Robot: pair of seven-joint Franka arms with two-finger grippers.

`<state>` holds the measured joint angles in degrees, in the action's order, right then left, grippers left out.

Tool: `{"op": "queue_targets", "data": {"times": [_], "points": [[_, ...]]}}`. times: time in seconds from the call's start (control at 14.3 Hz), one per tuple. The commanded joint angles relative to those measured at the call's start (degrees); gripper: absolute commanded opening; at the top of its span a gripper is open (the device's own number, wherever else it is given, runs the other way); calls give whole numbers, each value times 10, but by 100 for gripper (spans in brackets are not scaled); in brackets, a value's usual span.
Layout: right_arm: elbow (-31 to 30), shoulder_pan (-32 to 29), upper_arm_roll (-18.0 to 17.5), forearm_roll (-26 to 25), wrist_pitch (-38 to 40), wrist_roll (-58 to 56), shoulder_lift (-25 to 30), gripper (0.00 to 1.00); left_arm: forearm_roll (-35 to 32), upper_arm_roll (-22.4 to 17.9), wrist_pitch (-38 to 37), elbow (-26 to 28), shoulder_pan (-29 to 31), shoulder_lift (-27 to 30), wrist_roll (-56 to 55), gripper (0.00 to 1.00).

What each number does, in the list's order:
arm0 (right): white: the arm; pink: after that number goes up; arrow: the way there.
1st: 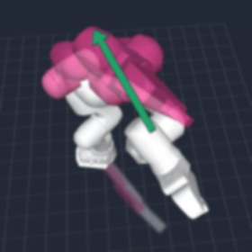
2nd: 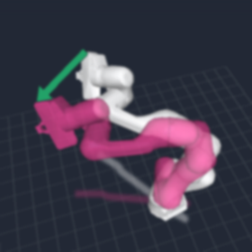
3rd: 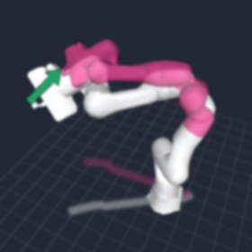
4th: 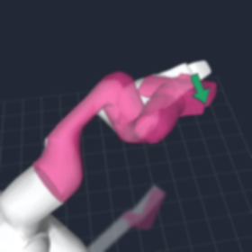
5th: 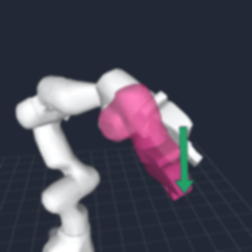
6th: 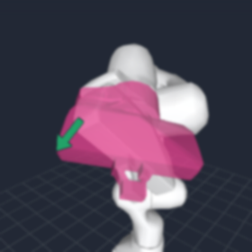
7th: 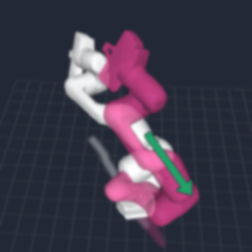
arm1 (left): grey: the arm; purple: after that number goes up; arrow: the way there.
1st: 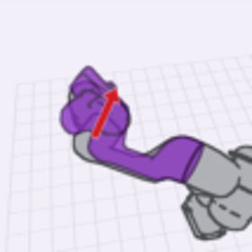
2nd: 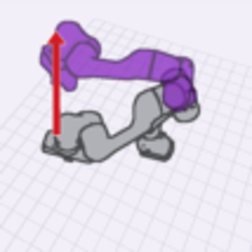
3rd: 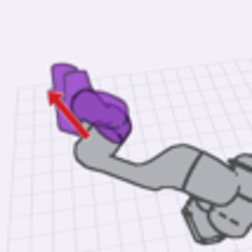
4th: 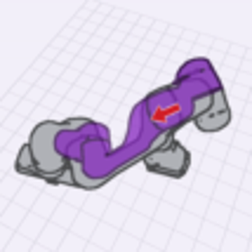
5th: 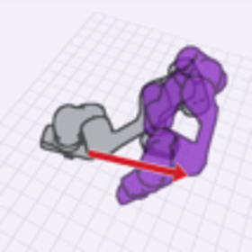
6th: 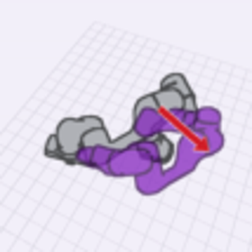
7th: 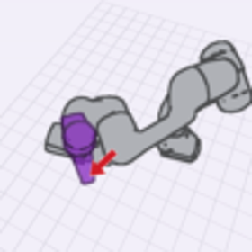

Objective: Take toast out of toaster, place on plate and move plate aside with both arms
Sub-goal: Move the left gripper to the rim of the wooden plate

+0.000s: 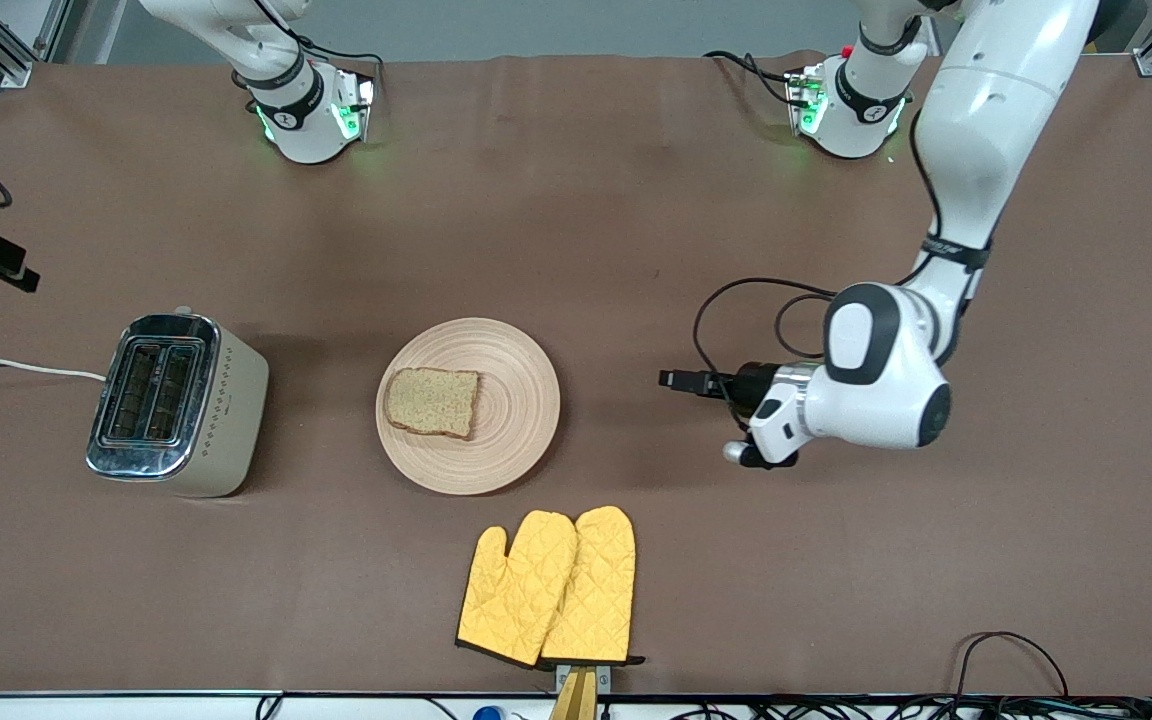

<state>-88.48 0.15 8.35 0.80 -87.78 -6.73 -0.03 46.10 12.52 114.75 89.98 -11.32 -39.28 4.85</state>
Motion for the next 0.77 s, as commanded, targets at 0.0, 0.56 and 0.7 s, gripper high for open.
{"op": "queue_targets", "data": {"times": [0.0, 0.56, 0.7], "points": [[-8, 2, -10, -17, 27, 4, 41, 100, 56, 5, 42, -16, -26, -36, 12, 99], [-7, 24, -26, -36, 31, 52, 38, 100, 124, 5, 167, -59, -106, -119, 13, 99], [-7, 24, -27, -36, 31, 52, 38, 100, 135, 7, 183, -80, -114, -136, 12, 99]]}}
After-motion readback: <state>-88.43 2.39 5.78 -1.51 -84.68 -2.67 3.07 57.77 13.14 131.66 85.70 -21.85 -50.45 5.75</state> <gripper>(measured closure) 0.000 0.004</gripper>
